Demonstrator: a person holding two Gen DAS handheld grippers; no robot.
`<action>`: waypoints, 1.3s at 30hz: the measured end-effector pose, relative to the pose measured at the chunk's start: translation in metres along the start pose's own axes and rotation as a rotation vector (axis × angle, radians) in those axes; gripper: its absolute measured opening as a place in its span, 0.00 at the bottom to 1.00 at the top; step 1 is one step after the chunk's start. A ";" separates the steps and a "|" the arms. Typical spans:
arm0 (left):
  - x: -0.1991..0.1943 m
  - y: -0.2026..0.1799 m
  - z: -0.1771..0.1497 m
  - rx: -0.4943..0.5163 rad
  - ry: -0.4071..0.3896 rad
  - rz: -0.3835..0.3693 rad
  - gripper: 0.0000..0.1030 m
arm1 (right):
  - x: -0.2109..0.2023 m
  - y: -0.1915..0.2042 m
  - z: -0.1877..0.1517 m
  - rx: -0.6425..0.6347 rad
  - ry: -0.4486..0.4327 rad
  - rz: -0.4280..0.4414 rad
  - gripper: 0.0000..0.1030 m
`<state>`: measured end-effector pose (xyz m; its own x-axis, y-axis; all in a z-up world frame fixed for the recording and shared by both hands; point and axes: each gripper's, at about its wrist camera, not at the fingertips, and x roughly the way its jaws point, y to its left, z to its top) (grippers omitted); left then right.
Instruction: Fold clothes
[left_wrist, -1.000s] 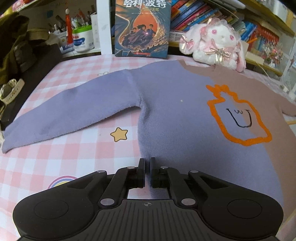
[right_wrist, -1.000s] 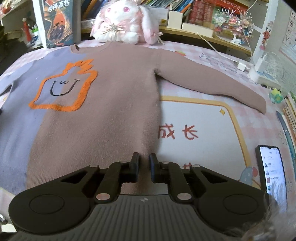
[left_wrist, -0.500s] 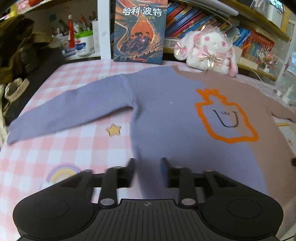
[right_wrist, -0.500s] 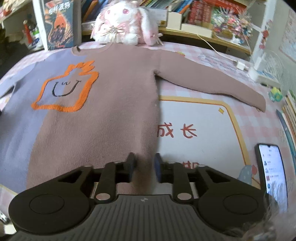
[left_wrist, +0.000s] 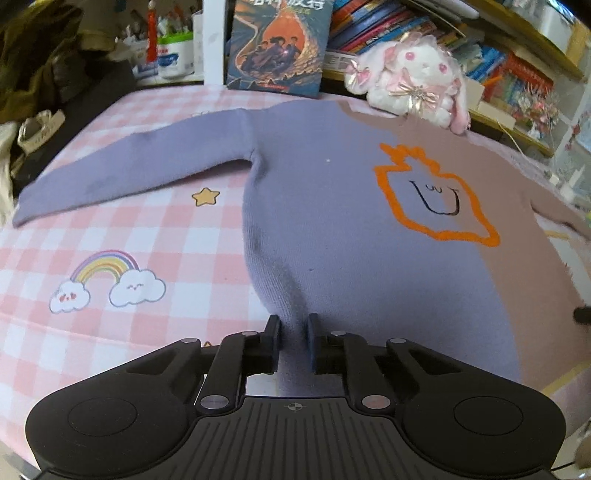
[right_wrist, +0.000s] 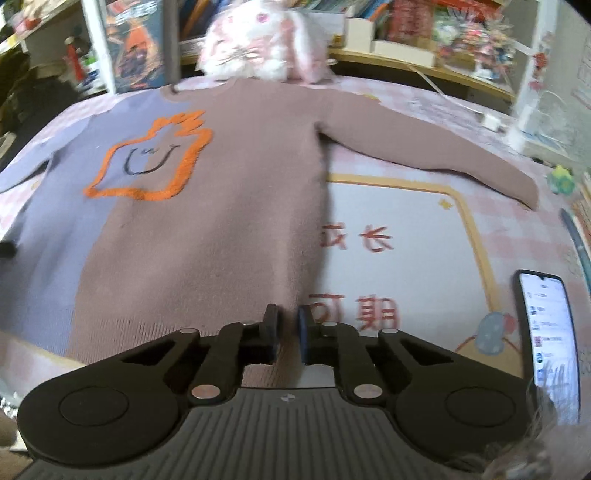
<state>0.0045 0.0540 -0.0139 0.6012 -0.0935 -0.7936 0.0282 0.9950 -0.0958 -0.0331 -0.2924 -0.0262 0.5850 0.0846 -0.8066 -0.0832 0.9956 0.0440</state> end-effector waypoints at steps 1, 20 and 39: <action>0.000 0.000 -0.001 0.002 -0.003 0.003 0.13 | 0.000 -0.002 0.000 0.001 -0.001 0.003 0.10; 0.000 -0.013 0.000 0.009 -0.003 0.132 0.13 | -0.004 -0.004 -0.007 -0.089 -0.002 0.098 0.10; -0.028 -0.043 -0.006 0.008 -0.098 0.185 0.66 | -0.012 -0.004 0.000 -0.080 -0.056 0.059 0.43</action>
<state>-0.0185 0.0138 0.0088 0.6713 0.0941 -0.7352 -0.0834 0.9952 0.0513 -0.0394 -0.2975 -0.0168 0.6211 0.1471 -0.7698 -0.1814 0.9825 0.0413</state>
